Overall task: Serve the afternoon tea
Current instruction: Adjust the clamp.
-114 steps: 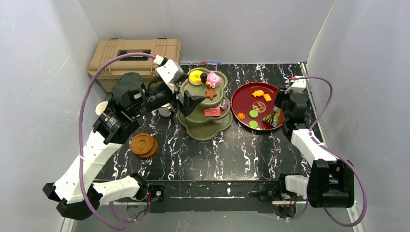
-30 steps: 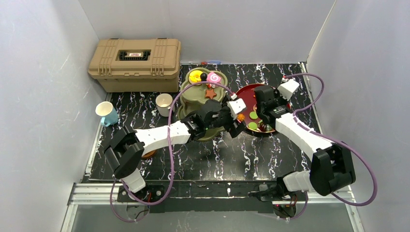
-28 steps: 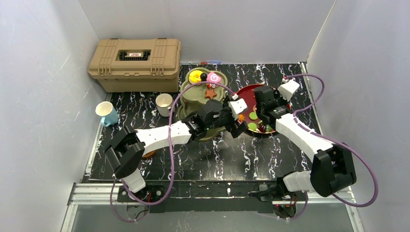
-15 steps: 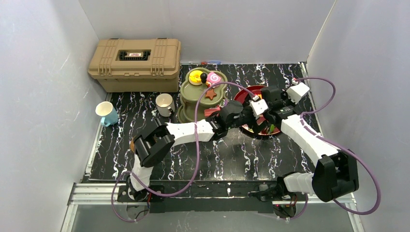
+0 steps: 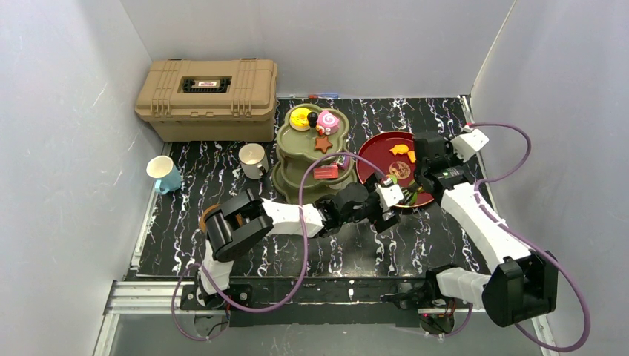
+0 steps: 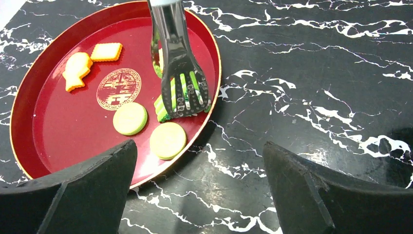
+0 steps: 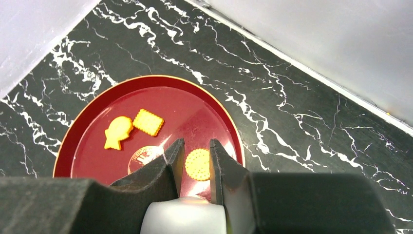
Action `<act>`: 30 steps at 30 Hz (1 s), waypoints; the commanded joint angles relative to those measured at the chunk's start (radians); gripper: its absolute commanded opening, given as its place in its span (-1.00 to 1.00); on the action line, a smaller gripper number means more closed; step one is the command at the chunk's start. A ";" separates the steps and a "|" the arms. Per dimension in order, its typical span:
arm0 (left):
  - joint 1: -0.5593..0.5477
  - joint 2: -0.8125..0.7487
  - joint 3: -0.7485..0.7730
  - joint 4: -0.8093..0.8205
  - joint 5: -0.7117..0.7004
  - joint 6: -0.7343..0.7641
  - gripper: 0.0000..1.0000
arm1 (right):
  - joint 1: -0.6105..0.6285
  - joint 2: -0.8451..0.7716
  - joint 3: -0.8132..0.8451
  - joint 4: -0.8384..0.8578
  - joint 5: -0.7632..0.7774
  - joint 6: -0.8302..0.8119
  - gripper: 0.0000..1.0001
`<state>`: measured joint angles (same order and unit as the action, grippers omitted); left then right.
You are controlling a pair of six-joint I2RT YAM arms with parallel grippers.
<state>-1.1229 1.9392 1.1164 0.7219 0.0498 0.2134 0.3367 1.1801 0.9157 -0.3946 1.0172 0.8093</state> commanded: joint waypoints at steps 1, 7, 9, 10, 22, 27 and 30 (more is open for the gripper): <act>-0.014 -0.060 0.033 0.036 -0.072 0.023 0.99 | -0.034 -0.058 0.053 0.012 -0.037 0.012 -0.97; -0.014 -0.044 0.096 0.139 -0.084 0.165 0.99 | -0.042 -0.140 0.096 0.013 -0.069 0.001 -0.97; -0.012 -0.044 0.130 0.167 -0.089 0.220 0.99 | -0.042 -0.155 0.116 -0.001 -0.074 0.000 -0.97; -0.012 -0.043 0.151 0.175 -0.096 0.240 0.99 | -0.042 -0.162 0.126 -0.009 -0.076 0.003 -0.97; -0.004 -0.036 0.301 0.102 -0.050 0.319 0.75 | -0.044 -0.213 0.250 -0.064 -0.267 0.084 -0.97; -0.002 -0.066 0.284 0.066 0.002 0.317 0.53 | -0.044 -0.209 0.285 -0.099 -0.339 0.118 -0.97; 0.001 -0.062 0.291 0.063 0.000 0.357 0.37 | -0.044 -0.207 0.295 -0.105 -0.361 0.120 -0.97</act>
<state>-1.1290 1.9392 1.3933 0.7898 0.0299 0.5251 0.2958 0.9882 1.1545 -0.4980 0.7097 0.8921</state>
